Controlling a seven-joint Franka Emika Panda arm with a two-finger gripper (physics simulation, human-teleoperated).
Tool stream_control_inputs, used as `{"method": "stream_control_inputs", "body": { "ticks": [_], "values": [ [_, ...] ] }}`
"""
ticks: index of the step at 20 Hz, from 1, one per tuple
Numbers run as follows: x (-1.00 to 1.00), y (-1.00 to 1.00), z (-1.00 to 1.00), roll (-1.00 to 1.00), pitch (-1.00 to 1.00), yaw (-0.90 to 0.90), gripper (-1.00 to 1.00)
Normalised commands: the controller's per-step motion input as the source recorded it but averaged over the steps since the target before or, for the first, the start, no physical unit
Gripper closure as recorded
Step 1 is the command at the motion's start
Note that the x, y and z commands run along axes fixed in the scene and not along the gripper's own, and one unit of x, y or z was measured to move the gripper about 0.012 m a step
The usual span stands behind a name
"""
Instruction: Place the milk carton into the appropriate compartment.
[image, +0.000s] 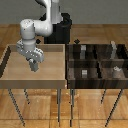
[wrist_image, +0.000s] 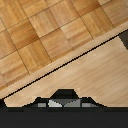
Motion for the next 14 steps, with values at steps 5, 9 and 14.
{"method": "stream_control_inputs", "body": {
  "ticks": [5, 9, 14],
  "values": [
    [0.0, 0.0, 1.0, 0.0, 0.0, 0.0, 1.0],
    [0.0, 0.5, 0.25, 0.0, 0.0, 0.0, 1.0],
    [0.0, 1.0, 0.0, 0.0, 0.0, 0.0, 1.0]
  ]
}}
